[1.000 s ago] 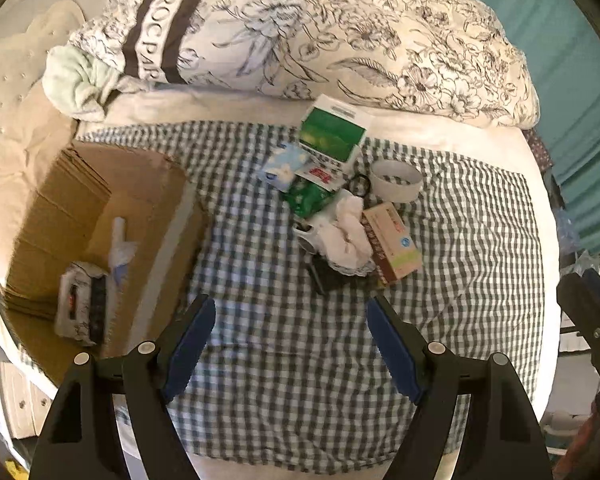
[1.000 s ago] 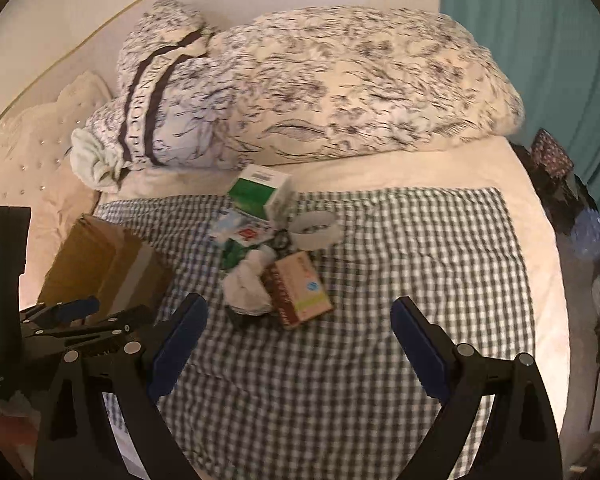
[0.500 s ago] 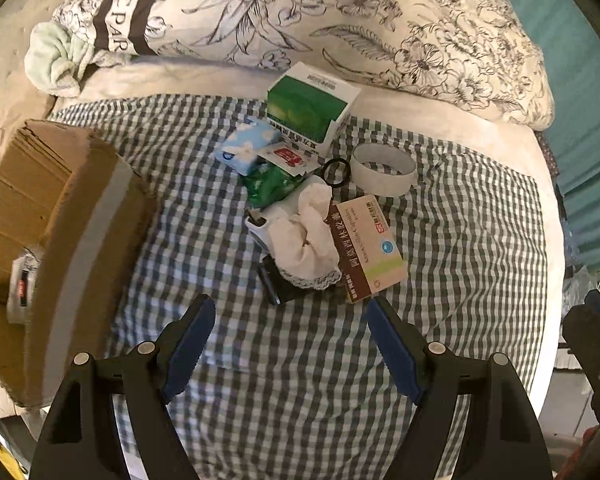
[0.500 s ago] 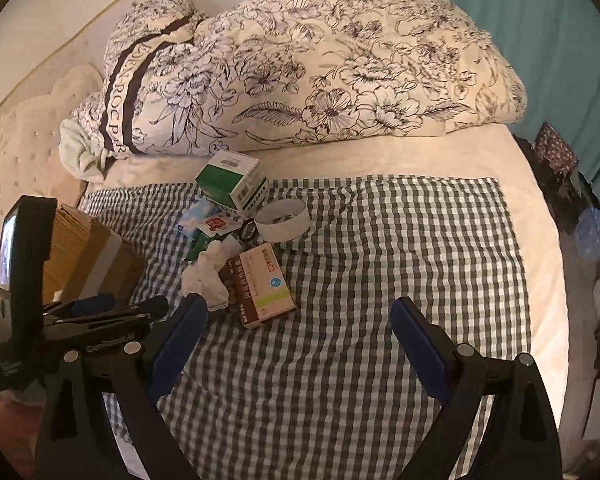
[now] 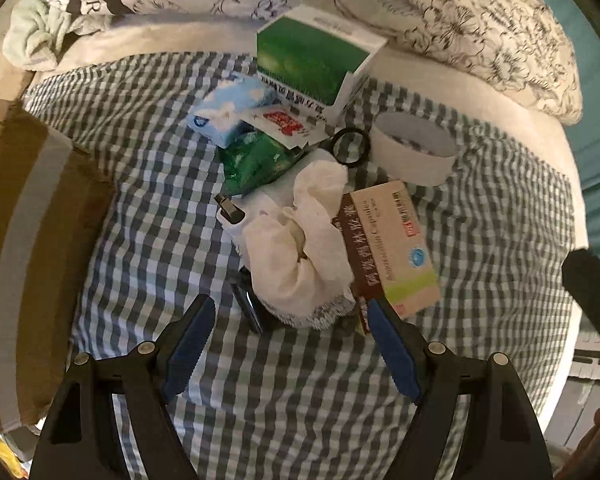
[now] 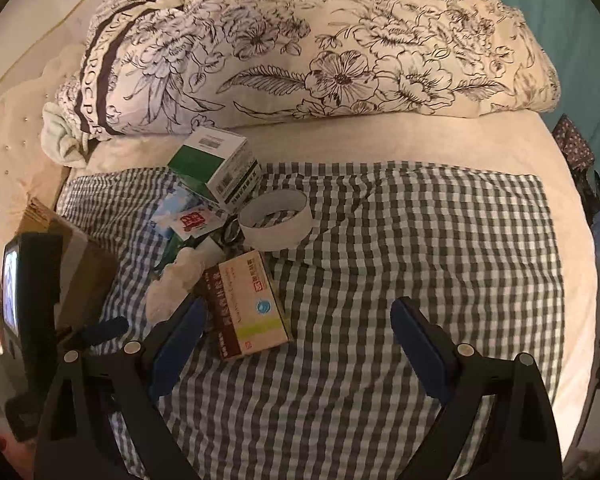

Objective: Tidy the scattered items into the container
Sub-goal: 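Move both tools back toward the remaining pile of items, then grasp the crumpled tissue with the left tool while the right tool grasps the tape roll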

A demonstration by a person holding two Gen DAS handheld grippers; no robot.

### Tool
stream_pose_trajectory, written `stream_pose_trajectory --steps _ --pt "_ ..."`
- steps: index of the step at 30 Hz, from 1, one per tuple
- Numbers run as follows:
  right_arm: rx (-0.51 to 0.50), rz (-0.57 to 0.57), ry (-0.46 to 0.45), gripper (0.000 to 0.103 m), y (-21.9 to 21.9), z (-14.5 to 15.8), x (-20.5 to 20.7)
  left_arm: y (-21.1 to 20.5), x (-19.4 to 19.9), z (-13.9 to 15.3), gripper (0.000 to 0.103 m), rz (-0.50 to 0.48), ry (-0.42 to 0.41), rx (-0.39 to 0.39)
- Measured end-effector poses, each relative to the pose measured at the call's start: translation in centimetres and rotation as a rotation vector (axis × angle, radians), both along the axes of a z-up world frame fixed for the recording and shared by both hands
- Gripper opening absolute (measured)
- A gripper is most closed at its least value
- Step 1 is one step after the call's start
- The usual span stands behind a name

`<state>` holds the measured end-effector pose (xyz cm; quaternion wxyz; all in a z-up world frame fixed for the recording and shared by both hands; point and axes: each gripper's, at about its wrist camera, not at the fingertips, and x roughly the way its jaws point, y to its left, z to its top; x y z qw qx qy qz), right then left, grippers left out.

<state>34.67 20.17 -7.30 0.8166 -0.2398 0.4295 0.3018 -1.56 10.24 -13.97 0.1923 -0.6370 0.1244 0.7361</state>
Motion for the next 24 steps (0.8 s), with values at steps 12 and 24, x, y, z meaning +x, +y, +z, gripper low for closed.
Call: stream_pose_trajectory --steps 12,24 --pt "-0.023 0.003 0.035 0.093 3.7 -3.5 2.7 0.1 -1.4 -2.7 0.081 0.005 -0.040 0.008" --pt "-0.084 0.026 0.051 0.093 8.3 -7.6 5.9 -0.5 -2.9 -2.5 0.051 -0.014 -0.048 0.070"
